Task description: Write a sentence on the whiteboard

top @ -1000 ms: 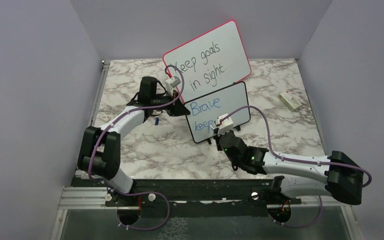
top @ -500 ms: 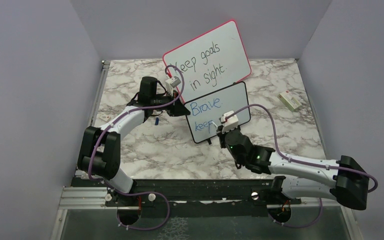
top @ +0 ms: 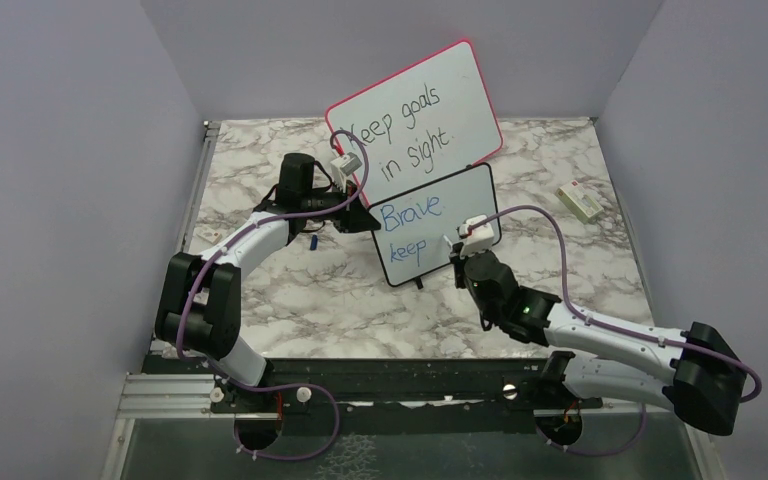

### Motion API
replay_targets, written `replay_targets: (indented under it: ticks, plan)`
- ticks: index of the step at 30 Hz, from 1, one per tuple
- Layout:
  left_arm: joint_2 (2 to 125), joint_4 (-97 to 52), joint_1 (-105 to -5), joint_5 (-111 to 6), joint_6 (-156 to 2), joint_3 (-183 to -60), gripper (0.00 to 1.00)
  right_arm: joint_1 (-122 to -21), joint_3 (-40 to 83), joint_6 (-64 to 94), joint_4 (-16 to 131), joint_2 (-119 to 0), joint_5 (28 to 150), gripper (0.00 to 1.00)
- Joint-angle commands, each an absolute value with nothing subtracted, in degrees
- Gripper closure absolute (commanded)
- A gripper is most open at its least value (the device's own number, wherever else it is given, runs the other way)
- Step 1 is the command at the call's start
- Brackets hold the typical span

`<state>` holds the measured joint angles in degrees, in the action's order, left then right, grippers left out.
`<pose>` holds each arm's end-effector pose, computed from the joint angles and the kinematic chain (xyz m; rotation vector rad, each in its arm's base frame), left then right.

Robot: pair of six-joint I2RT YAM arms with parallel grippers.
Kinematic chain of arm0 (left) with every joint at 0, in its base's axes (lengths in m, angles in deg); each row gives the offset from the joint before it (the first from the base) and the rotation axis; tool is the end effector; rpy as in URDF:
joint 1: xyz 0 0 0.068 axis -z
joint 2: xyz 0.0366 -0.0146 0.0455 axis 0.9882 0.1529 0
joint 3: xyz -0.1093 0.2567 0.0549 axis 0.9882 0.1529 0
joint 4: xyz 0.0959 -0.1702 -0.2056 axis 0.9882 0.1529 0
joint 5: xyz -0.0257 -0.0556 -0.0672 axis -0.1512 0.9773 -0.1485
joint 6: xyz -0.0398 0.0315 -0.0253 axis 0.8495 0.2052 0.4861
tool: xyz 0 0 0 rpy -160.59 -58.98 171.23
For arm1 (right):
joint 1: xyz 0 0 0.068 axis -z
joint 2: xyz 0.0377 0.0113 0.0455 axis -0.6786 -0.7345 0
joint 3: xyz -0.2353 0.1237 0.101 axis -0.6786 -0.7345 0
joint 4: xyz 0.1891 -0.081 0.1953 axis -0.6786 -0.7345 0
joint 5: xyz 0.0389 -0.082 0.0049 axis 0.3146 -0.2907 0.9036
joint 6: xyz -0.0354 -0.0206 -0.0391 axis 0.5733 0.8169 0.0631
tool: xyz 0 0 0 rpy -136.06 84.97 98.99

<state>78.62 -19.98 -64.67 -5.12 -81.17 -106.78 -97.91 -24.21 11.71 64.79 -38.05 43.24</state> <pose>0.3352 -0.1335 0.2413 0.7409 1.9882 -1.2768 0.1571 0.1831 0.2299 -0.3156 1.8553 0.1186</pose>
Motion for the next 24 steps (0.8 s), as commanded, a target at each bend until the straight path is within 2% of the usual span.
replay_targets:
  ticks: [1,24]
  plan:
    - [79.6,-16.3,-64.0,-7.9,-83.3,-107.1,1.00,-97.0,-25.0,12.5,66.0,-37.6,44.6,0.99]
    - [79.8,-16.2,-64.0,-7.7,-83.4,-107.2,1.00,-95.2,-24.9,13.8,69.6,-39.0,45.7,0.99]
